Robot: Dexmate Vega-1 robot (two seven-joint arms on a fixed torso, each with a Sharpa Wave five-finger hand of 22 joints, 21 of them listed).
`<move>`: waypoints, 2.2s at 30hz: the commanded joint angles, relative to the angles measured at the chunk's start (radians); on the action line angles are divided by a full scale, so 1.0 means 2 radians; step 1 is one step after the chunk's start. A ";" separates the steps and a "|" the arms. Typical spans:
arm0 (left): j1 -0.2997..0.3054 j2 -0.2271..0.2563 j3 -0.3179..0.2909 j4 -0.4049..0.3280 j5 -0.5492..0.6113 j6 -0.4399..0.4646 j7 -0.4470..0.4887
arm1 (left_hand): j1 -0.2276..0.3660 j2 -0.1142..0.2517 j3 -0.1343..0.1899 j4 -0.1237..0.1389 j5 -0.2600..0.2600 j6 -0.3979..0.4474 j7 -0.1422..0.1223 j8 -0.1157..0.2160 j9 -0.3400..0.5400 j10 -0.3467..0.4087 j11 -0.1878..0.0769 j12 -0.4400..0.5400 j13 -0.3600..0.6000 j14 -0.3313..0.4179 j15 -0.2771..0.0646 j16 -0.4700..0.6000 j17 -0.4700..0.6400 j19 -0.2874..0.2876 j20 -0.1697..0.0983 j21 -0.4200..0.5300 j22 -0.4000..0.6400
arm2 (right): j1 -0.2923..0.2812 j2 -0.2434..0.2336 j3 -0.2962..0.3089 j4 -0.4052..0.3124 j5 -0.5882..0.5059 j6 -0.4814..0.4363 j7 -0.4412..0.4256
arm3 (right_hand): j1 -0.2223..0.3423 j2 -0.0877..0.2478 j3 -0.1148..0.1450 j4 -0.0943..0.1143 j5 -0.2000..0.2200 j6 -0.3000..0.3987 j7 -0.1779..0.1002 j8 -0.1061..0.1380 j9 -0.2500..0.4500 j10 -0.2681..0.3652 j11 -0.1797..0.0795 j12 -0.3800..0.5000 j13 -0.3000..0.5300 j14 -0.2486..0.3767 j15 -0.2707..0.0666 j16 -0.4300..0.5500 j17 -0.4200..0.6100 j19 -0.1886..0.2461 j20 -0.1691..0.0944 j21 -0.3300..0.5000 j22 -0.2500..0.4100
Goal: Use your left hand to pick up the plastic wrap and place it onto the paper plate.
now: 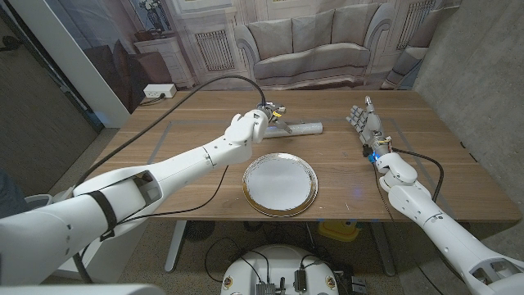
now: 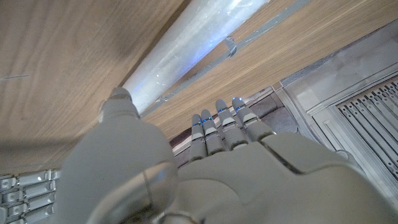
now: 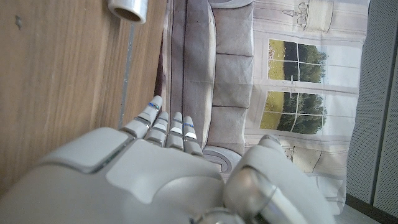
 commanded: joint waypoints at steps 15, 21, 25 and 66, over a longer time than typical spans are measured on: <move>-0.009 -0.022 0.019 0.043 -0.003 0.003 0.017 | 0.004 0.004 -0.005 0.000 0.002 0.005 -0.001 0.002 0.002 0.004 -0.004 0.003 0.003 0.002 -0.006 0.002 0.001 0.001 0.001 0.001 0.003 | -0.001 -0.003 0.003 -0.001 0.004 -0.001 0.004 | 0.000 0.003 -0.001 -0.001 0.000 0.004 0.002 0.000 0.002 0.005 0.000 -0.001 0.000 0.004 -0.002 0.000 0.002 0.005 -0.005 -0.004 0.003; -0.011 -0.025 0.021 0.048 -0.007 0.003 0.019 | 0.004 0.005 -0.006 0.001 0.002 0.005 -0.001 0.002 0.002 0.004 -0.004 0.003 0.003 0.003 -0.007 0.002 0.001 0.002 0.000 0.001 0.003 | -0.003 -0.004 0.004 -0.002 0.004 -0.001 0.004 | 0.000 0.003 -0.001 -0.002 0.000 0.004 0.002 -0.001 0.002 0.005 0.000 -0.001 0.000 0.004 -0.002 0.000 0.002 0.005 -0.005 -0.005 0.003; -0.012 -0.028 0.023 0.053 -0.009 0.004 0.022 | 0.004 0.005 -0.006 0.001 0.001 0.005 -0.001 0.002 0.002 0.004 -0.003 0.003 0.003 0.003 -0.007 0.002 0.001 0.002 0.001 0.001 0.003 | -0.003 -0.005 0.005 -0.002 0.005 -0.002 0.004 | 0.000 0.003 -0.002 -0.002 -0.001 0.004 0.002 -0.001 0.002 0.006 0.000 -0.001 0.000 0.004 -0.003 0.000 0.002 0.006 -0.005 -0.006 0.003; -0.028 -0.062 0.044 0.124 -0.055 -0.011 0.055 | 0.005 0.009 -0.010 0.003 0.000 0.007 0.000 0.002 0.002 0.006 -0.002 0.003 0.003 0.005 -0.007 0.002 0.001 0.004 0.001 0.001 0.003 | 0.007 0.001 0.004 0.014 0.008 -0.003 0.008 | 0.000 0.005 -0.004 -0.003 -0.001 0.004 0.002 -0.001 0.002 0.005 0.001 -0.001 0.000 0.004 -0.002 0.000 0.002 0.009 -0.005 -0.013 0.003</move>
